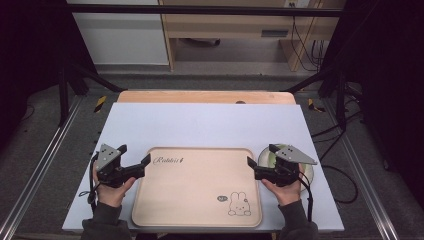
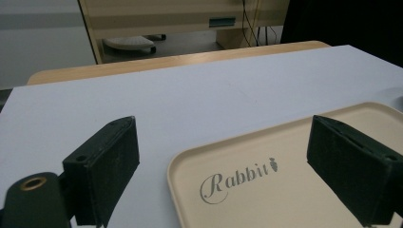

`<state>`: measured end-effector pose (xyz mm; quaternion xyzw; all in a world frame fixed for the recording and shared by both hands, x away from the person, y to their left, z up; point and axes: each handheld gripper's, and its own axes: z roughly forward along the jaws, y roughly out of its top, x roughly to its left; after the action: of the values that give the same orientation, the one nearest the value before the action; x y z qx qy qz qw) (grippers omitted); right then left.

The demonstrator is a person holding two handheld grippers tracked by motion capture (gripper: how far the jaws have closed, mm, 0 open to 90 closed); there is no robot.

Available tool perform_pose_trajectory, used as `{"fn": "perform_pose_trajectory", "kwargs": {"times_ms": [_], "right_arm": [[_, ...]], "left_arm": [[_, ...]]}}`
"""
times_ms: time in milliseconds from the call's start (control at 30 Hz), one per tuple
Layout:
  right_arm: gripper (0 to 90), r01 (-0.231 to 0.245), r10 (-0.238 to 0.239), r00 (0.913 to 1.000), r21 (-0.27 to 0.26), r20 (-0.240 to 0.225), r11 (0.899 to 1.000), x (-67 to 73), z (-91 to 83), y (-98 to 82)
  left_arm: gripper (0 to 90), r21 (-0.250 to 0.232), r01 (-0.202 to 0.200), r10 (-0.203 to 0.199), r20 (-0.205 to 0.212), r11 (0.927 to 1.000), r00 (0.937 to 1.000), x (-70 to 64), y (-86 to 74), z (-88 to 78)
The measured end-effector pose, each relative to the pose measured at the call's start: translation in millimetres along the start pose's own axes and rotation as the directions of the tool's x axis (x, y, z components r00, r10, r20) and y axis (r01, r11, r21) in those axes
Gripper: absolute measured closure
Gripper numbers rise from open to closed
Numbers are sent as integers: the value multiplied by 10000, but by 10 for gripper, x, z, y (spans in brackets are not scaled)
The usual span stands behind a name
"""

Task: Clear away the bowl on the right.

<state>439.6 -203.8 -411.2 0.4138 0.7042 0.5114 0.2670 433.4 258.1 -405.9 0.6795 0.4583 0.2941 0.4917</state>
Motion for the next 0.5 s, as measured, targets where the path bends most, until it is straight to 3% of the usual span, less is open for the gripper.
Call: {"fn": "perform_pose_trajectory", "kwargs": {"times_ms": [500], "right_arm": [[109,-66,66,9997,-10,221,10000,-32,-63,22]], "left_arm": [[101,56,-23,23,-13,10000,10000,-3,-15,2]]}}
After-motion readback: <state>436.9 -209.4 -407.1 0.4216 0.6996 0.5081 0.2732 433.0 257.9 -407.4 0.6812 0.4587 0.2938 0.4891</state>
